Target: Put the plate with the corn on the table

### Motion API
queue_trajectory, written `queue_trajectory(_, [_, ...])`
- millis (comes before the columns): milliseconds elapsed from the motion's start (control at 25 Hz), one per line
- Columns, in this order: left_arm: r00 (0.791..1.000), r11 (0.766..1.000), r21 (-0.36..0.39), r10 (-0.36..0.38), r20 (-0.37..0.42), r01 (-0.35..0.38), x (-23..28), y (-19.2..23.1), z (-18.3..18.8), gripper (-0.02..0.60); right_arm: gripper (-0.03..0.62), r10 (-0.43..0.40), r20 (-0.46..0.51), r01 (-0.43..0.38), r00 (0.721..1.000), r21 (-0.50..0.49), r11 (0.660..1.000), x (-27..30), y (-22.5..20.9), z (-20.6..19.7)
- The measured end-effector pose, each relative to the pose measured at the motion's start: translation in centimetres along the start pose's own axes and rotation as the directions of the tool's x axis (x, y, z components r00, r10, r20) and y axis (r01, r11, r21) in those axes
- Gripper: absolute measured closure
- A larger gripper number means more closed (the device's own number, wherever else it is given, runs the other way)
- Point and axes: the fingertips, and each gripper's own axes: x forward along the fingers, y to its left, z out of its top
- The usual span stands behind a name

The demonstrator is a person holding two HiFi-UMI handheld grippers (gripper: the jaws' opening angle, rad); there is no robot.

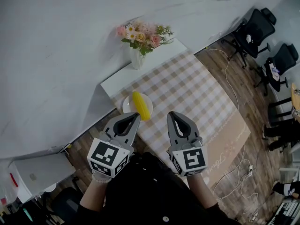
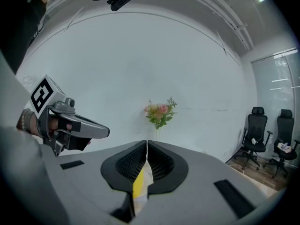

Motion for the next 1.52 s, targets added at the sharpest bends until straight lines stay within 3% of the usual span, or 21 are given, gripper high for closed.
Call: queue_trajectory(1520, [1.0, 1.0, 0.028, -0.01, -0.013, 0.01, 1.0, 0.4, 0.0, 0.568, 0.553, 0.002, -0.007, -0.002, 1.0, -0.011, 1.0, 1.1, -0.2, 0.0])
